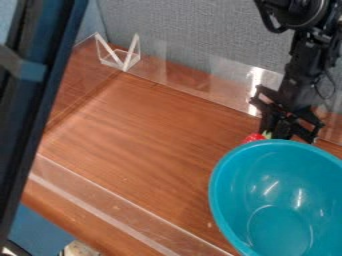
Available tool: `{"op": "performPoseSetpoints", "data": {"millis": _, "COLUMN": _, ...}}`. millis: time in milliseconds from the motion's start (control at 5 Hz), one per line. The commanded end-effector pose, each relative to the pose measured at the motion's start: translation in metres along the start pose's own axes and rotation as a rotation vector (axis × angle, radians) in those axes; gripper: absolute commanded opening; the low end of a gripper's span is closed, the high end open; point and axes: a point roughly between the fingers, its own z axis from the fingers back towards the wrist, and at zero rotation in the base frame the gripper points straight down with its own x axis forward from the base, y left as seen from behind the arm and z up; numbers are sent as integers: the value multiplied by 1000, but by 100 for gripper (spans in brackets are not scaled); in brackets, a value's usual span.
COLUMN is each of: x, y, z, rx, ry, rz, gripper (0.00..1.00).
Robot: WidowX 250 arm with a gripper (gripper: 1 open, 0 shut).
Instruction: Put the strawberry in the blue bowl
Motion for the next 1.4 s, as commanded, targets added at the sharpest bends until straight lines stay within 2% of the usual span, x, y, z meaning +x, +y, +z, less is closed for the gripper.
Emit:
{"op": "performPoseSetpoints", "data": {"millis": 0, "x": -1, "y": -5, "z": 25, "rx": 25, "ry": -81, "rz": -20, "gripper": 0}}
{"op": "performPoseSetpoints", "data": {"millis": 1000, "x": -17, "y": -5, "z": 49, "rx": 88, "ry": -157, "rz": -37, "gripper": 0}}
{"op": "performPoseSetpoints", "data": {"millis": 1200, "x": -16, "y": -3, "z": 47, "rx": 89, "ry": -165, "rz": -40, "gripper": 0}}
